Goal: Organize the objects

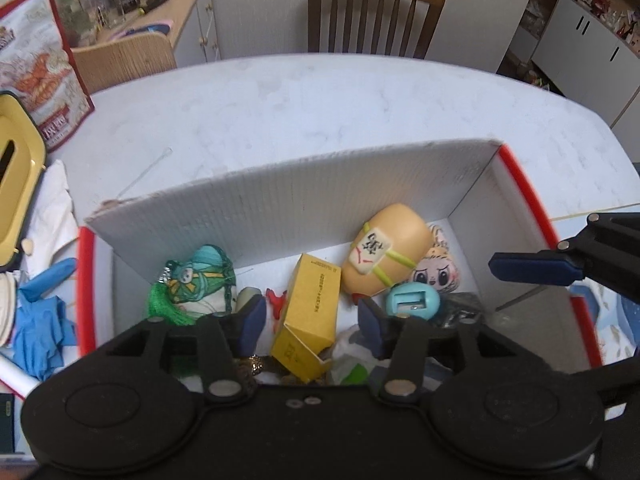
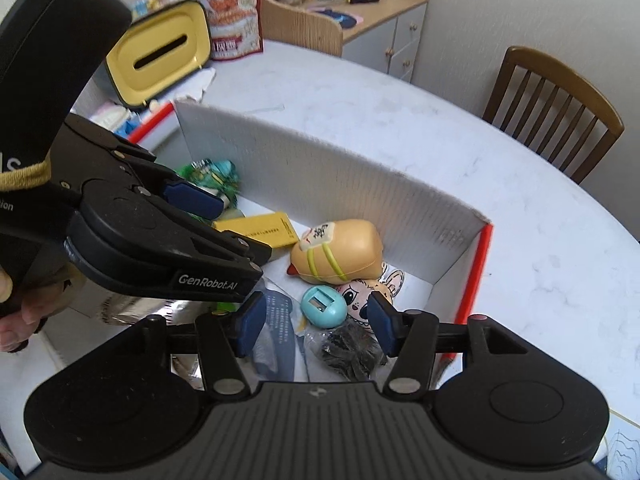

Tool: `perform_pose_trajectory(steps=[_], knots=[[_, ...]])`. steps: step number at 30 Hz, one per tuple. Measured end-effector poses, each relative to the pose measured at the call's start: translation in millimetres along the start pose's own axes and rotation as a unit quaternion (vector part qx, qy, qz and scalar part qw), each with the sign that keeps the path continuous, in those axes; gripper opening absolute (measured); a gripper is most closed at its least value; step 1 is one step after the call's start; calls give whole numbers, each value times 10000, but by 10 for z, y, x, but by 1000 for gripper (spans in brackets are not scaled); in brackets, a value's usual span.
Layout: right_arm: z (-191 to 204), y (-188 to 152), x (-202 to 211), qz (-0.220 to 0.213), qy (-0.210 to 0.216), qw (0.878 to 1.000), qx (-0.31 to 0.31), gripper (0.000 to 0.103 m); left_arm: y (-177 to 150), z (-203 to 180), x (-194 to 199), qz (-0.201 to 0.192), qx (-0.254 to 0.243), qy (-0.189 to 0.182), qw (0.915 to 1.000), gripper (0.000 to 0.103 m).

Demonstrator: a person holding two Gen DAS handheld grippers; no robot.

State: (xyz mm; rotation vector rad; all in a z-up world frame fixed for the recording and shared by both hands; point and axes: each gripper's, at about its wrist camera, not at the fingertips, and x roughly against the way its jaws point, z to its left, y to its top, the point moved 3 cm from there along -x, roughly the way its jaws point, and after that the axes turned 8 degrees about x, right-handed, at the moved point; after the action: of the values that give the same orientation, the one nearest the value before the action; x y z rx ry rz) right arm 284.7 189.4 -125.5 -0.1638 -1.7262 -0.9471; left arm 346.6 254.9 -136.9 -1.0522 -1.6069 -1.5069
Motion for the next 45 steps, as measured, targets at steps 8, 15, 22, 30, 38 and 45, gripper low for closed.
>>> perform_pose_trajectory(steps=[8,15,22,30,38,45], knots=[[56,-44,422,-340,-135,9993,38,60,-78,-78,384,-382,-11,-37,9993,63],[132,-137,796,-646,-117,9978,9,64,-170,-111,739,-711,-3,-100,9974,73],[184,-281,1097,-966,-63,9953,-62,68,-318,-121,1054,-1082,25,-105,9941,83],[201,-504,1339,-1397,4,9897,-296,72,-518,-162,1324,-1448,51,-116,9894,96],[140,-682,1564,-1967,-4,9780,-699,76,-702,-171,1451,-1685,53,76,9857,101],[194,-817,1716,-2273,-59,9715,-666,82,-838,-197,1566,-1834,73,0,9830,102]])
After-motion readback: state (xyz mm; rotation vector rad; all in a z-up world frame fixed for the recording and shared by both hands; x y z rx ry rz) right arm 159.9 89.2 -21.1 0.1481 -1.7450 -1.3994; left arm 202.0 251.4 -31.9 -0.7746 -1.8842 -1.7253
